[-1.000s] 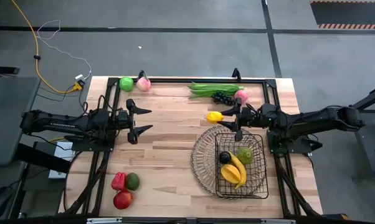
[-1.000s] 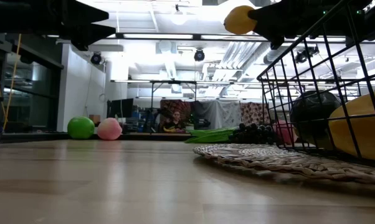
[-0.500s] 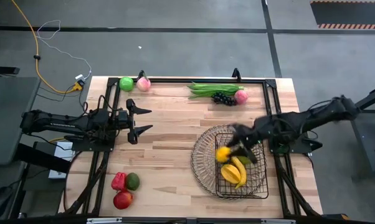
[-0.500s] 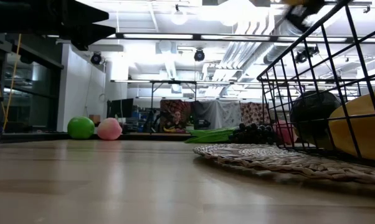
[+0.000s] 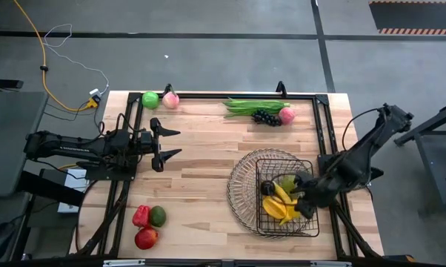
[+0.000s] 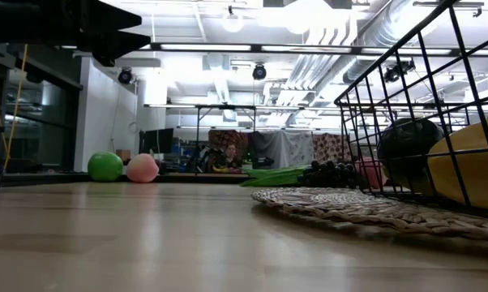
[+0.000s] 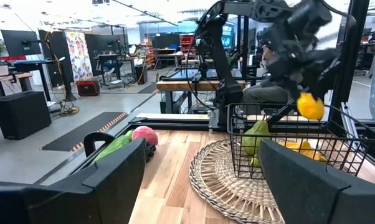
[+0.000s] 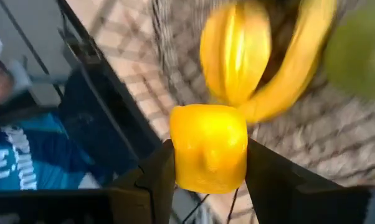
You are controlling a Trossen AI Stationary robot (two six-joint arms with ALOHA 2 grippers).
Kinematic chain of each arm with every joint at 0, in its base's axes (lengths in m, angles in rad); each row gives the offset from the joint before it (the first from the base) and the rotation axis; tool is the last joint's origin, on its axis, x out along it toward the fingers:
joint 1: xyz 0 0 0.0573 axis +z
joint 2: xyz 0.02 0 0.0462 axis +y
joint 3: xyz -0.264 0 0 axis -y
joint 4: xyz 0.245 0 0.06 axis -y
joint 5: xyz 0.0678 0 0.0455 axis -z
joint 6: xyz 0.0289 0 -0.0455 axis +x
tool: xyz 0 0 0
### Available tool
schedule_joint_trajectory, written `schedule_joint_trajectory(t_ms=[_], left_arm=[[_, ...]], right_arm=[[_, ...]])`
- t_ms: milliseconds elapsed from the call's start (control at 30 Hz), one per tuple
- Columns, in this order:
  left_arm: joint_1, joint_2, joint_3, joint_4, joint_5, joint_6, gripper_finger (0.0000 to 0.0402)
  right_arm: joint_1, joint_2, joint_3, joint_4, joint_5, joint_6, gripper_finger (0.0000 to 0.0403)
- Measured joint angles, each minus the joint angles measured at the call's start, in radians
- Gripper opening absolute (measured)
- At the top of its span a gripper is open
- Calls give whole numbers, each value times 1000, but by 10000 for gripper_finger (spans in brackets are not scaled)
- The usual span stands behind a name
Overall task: Build produce basket
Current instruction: Put the yellow lemon into the wire basket
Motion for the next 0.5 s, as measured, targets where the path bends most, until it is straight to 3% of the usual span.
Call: schedule_joint_trajectory(t_ms=[133, 500], left_arm=[[0, 0, 0, 0, 0, 0, 301], [0, 0, 0, 1, -1, 26, 301]], right_arm=[[-1, 90, 0, 54, -72, 0, 154], [-1, 255, 0, 55, -101, -6, 154]])
